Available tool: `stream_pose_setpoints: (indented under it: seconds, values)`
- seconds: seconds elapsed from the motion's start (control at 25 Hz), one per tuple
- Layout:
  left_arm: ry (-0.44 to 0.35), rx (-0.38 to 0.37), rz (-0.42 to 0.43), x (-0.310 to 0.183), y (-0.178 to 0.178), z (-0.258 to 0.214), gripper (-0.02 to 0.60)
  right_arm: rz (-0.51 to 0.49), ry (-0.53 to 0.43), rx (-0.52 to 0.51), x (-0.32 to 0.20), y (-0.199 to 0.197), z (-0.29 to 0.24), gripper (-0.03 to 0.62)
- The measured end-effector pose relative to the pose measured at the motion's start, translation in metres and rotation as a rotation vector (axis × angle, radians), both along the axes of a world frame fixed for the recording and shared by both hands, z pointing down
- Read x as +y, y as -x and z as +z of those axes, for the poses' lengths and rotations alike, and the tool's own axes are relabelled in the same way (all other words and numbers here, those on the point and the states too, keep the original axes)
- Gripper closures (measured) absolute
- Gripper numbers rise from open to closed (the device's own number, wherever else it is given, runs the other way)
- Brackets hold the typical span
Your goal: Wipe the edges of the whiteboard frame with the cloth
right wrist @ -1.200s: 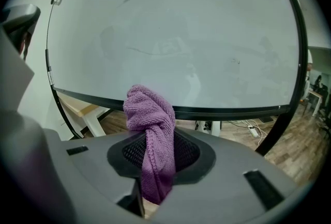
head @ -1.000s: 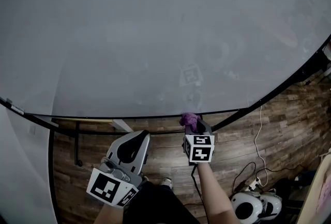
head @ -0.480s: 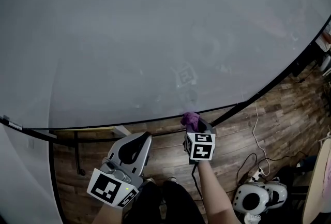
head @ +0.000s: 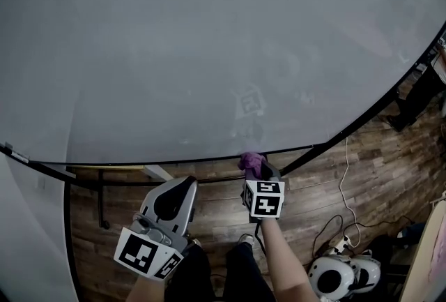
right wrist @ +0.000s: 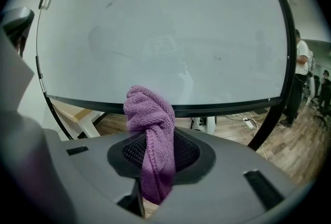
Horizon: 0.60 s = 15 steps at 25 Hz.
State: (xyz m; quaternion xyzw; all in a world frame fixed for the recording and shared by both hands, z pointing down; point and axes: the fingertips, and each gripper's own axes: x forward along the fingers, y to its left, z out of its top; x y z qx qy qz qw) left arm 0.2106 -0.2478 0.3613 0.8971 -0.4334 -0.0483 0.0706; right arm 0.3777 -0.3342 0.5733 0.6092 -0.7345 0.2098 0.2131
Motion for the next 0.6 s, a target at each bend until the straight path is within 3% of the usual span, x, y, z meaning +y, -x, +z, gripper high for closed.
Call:
stream_pose_setpoints:
  seconds: [0.2,0.6]
  values:
    - [0.004,-0.012,-0.033,0.011,-0.038,-0.001,0.565,-0.054,-0.002,0.003,0.000,-0.027,-0.004,0.499]
    - [0.009,-0.018,-0.112,0.010,-0.075,0.001,0.565,-0.121,-0.008,0.020,-0.005,-0.062,-0.004,0.499]
